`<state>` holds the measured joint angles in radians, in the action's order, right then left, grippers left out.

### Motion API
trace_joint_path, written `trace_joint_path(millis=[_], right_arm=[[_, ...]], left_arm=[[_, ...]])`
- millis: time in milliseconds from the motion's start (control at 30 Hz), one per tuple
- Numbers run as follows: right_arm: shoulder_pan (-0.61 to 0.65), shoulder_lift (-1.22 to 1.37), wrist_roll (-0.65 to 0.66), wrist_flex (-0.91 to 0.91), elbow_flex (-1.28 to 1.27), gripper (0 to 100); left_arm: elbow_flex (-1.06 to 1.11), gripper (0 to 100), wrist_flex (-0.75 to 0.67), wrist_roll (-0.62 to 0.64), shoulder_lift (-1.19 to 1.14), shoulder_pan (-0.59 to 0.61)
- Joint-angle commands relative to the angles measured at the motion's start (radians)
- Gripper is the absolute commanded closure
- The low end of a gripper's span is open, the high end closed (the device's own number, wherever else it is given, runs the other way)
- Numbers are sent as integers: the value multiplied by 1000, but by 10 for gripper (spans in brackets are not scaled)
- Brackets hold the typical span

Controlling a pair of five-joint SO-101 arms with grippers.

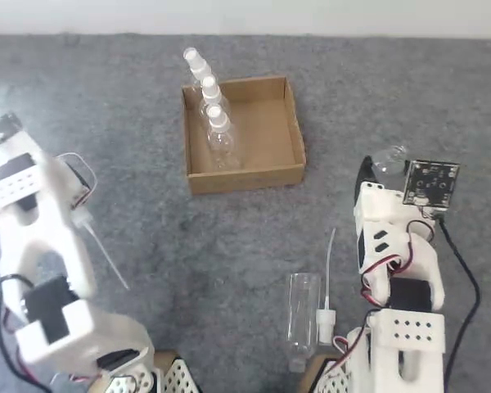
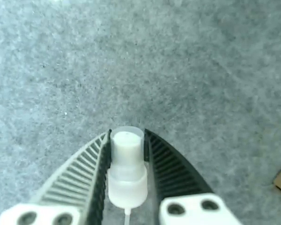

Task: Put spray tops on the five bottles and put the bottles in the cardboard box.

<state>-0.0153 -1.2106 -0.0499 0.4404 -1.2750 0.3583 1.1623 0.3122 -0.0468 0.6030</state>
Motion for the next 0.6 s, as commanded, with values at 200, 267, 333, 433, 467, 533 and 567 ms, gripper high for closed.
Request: trace_joint_path(millis=[200, 267, 333, 433, 467, 533, 567], right_arm=[[79, -30, 81, -13, -8, 932], [97, -30, 86, -16, -12, 932], [117, -30, 95, -15, -15, 932], [151, -30, 100, -13, -17, 932], [159, -30, 100, -13, -18, 932], [171, -30, 100, -13, -21, 932], [174, -30, 100, -13, -25, 932]], left_arm=[[41, 988, 23, -3, 247, -2], [58, 988, 23, -3, 285, -3], [70, 988, 23, -3, 325, -3], [87, 988, 23, -2, 387, -3], [91, 988, 23, -2, 405, -3], [101, 988, 23, -2, 437, -3], [105, 988, 23, -2, 454, -12]])
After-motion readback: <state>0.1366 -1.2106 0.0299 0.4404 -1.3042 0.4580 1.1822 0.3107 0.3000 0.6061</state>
